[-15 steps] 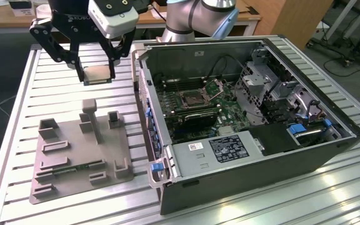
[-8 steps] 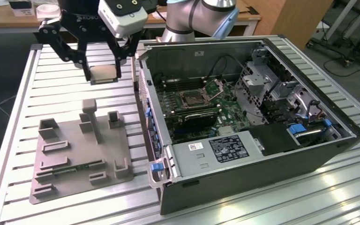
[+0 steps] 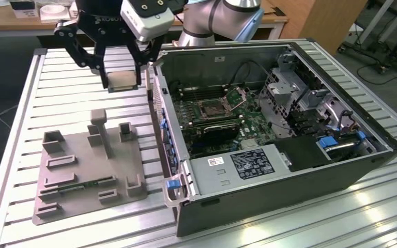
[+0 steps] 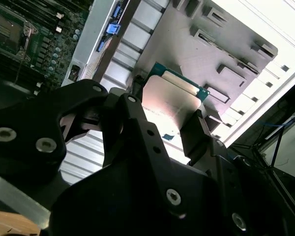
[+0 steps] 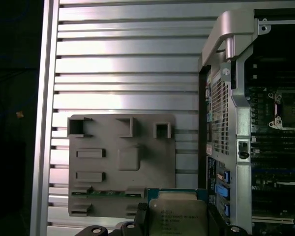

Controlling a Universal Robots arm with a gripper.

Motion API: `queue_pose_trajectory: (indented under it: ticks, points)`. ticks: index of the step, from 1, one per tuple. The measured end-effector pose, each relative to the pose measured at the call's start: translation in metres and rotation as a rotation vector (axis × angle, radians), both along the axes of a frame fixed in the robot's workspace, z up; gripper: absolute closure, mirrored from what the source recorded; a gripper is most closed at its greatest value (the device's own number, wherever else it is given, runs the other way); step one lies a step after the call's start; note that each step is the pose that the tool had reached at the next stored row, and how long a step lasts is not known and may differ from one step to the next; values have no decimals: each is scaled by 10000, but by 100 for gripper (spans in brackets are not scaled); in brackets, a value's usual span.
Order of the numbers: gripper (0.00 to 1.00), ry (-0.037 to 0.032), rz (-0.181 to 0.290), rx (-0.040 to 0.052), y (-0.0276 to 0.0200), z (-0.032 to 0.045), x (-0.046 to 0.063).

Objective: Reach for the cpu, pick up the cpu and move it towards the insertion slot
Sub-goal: 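Pick up the cpu and move it towards the insertion slot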

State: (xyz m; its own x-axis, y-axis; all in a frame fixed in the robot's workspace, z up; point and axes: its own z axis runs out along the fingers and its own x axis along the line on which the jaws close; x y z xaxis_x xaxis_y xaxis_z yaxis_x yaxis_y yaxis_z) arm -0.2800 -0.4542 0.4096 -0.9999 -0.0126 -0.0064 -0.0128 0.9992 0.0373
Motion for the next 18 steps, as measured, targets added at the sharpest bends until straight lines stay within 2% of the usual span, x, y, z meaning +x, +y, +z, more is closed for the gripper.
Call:
queue_pose_trajectory:
  ticks: [18]
  points:
    - [45, 0, 0, 5, 0, 0, 198]
